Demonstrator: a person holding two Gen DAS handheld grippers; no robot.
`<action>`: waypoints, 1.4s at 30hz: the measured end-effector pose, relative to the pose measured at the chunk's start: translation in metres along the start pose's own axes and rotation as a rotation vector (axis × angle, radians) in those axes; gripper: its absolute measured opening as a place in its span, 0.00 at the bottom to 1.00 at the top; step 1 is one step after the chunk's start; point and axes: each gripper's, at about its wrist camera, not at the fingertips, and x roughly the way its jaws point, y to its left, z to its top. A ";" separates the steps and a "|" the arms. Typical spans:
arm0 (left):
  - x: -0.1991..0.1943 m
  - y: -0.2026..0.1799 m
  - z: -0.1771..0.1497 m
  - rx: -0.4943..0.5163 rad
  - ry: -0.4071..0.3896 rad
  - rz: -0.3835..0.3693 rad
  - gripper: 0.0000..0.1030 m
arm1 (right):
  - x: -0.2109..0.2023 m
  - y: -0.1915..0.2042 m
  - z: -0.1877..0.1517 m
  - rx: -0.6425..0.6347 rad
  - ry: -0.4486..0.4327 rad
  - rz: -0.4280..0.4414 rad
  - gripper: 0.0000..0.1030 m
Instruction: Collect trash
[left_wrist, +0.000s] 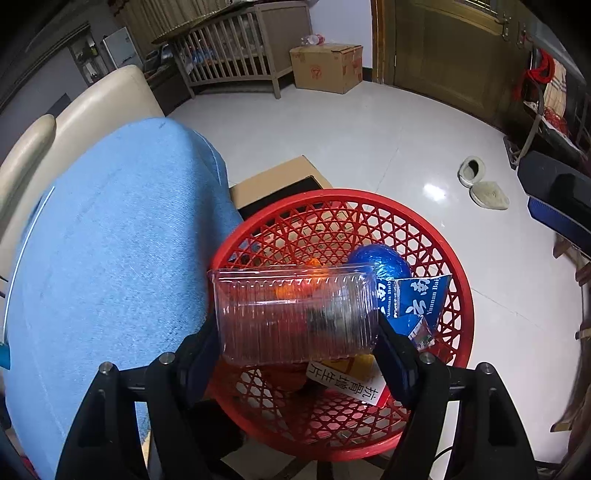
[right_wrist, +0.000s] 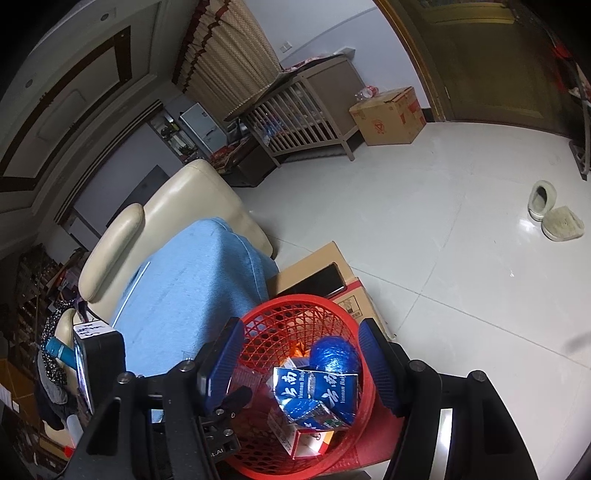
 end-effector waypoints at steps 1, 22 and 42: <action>-0.002 0.000 -0.001 0.000 -0.003 -0.002 0.75 | -0.001 0.003 0.001 -0.006 -0.002 0.002 0.66; -0.027 0.024 0.011 -0.103 -0.080 -0.129 0.84 | -0.006 0.011 0.004 -0.017 -0.017 0.013 0.66; -0.081 0.081 -0.027 -0.160 -0.224 -0.079 0.84 | 0.012 0.053 -0.026 -0.145 0.063 -0.113 0.75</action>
